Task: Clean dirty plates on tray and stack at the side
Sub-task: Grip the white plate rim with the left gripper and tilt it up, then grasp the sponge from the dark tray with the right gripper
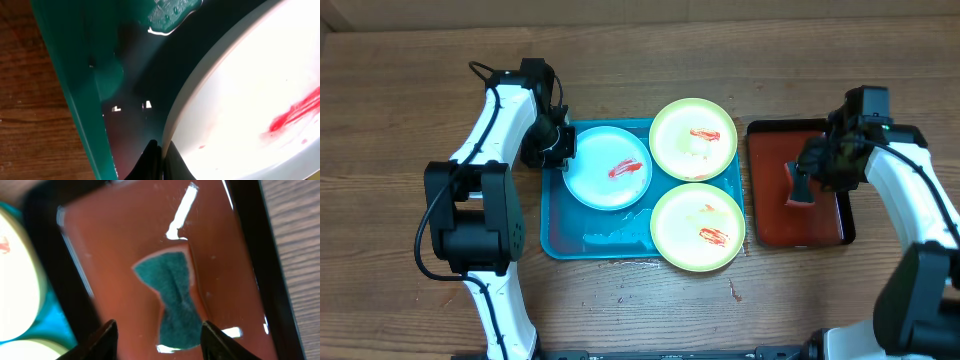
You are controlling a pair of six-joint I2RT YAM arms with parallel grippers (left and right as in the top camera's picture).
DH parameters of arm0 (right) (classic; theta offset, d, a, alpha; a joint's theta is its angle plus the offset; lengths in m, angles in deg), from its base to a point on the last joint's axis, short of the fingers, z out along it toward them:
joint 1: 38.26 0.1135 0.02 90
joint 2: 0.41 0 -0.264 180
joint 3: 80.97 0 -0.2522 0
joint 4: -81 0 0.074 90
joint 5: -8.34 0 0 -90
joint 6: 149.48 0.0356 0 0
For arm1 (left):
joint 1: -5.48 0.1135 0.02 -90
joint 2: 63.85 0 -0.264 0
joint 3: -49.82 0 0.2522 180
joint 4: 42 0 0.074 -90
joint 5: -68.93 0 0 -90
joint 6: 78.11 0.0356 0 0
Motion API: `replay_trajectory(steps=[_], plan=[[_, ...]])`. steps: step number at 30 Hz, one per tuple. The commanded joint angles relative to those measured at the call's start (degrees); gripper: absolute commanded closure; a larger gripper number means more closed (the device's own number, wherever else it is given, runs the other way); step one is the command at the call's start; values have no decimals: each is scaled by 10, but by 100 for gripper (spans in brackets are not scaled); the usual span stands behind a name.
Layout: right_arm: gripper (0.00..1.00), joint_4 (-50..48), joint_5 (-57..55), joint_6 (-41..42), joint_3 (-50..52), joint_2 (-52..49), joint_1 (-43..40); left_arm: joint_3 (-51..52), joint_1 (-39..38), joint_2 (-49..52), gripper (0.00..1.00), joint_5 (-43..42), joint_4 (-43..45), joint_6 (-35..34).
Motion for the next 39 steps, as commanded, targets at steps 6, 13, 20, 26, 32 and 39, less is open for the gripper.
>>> replay_trajectory(steps=[6,13,20,26,32,39], plan=[[64,-16,-15,-16,-8,-75,-1,-12,-3,8,96,8,9,11],[76,-41,-15,-16,-8,-94,0,-12,-3,8,96,8,9,11],[80,-54,-15,-16,13,-104,3,-12,-3,8,96,8,9,11],[92,-60,-14,-16,36,-104,9,-12,-3,8,96,8,10,11],[96,-32,-7,1,14,-103,9,-12,-3,8,96,8,12,11],[96,82,4,0,-117,-79,10,-12,-3,8,96,8,17,11]])
